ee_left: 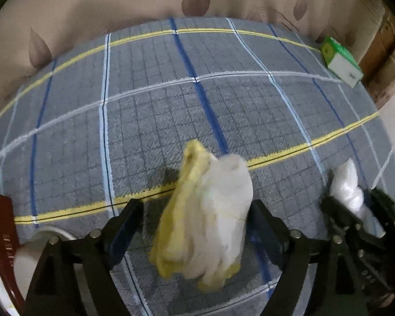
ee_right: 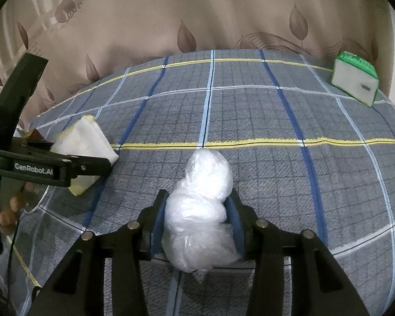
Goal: Organize soft objects
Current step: 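Grasp the yellow-edged white cloth with the left gripper, then carry the yellow-edged cloth into the gold tray and open the left gripper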
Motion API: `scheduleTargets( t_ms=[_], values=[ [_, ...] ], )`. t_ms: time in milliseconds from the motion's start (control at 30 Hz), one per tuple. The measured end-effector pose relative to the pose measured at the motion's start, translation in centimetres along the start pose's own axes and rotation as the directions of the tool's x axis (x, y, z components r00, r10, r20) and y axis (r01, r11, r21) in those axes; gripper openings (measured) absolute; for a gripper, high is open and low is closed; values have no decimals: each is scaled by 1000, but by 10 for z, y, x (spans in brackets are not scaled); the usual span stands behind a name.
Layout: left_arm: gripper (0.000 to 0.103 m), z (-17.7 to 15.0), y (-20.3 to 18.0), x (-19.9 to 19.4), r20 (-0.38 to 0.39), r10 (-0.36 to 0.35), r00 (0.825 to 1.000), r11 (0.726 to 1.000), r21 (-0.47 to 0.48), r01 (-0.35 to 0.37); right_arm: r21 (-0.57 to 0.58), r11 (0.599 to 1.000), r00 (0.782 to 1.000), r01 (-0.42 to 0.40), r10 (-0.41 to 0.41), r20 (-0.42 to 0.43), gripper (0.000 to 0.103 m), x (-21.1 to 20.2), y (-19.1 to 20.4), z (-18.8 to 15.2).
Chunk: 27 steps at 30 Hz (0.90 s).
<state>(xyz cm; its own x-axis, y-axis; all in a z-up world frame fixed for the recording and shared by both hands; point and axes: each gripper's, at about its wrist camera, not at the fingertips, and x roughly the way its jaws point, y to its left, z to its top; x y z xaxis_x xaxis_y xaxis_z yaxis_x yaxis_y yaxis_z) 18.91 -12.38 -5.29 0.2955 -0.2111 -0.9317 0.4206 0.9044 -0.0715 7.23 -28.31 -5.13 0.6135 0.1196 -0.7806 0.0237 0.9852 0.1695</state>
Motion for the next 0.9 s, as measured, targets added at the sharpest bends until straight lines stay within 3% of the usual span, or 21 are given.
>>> scheduleTargets(
  t_ms=[67,133,233,500,767,900],
  values=[
    [84,-2,-4,0,4,17,1000,1000,16,-17,-1,1000,1000,-1,1,0,44,0,0,0],
    [72,-3,-5,-2,7,9,1000,1000,23,-9,-4,1000,1000,0,0,-1,44,1,1,0],
    [70,-4,-6,-8,8,-22,1000,1000,11,22,-8,1000,1000,6,-6,-1,44,1,2,0],
    [69,-15,-12,-26,44,-28,999,1000,0,28,-30,999,1000,30,-30,-5,44,3,5,0],
    [69,-26,-11,-44,68,20,997,1000,-21,-19,-56,997,998,60,-61,-9,45,5,9,0],
    [69,-32,-12,-53,74,48,996,998,-32,-46,-89,993,997,74,-76,-15,51,7,16,-1]
  ],
)
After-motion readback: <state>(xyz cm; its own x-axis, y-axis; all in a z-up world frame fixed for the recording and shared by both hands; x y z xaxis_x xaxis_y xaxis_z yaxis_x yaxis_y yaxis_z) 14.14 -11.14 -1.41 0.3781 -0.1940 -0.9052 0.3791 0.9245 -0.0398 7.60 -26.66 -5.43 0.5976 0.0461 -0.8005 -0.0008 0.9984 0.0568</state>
